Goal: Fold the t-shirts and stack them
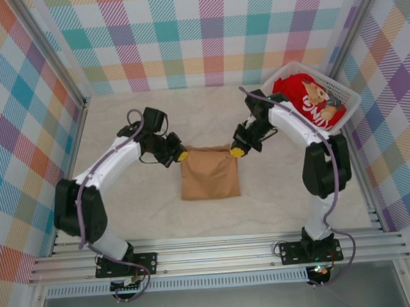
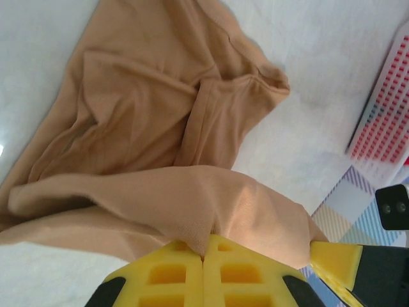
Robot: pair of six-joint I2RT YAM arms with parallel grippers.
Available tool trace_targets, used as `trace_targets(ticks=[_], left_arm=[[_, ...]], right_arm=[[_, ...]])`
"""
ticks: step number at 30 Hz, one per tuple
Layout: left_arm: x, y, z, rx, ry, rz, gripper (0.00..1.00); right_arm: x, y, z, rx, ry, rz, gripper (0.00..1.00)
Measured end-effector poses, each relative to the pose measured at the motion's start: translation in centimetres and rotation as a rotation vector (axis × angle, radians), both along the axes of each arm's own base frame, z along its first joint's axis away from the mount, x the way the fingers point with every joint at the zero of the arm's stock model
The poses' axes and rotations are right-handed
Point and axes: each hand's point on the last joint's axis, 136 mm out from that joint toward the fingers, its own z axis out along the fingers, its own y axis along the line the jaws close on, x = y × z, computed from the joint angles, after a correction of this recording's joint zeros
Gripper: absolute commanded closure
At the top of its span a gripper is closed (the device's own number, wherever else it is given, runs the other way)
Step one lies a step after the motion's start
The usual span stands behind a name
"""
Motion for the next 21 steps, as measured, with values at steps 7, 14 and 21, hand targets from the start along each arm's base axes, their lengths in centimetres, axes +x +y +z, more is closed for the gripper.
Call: trace_targets(ticks=[7, 14, 21], left_arm=[[6.4, 0.3, -4.9, 0.051, 0.022, 0.0, 0.8], [10.8, 2.7, -5.2, 0.161, -0.077, 0.018, 0.61], [7.3, 4.0, -2.4, 0.172, -0.132, 0.027, 0.59]], right_arm=[[7.6, 0.9, -4.7, 0.004, -0.038, -0.017, 0.76], [11.6, 0.1, -6.1, -0.04, -0.214, 0.023, 0.54], [10.7, -1.6, -2.3, -0.086, -0.371, 0.035, 0.71]])
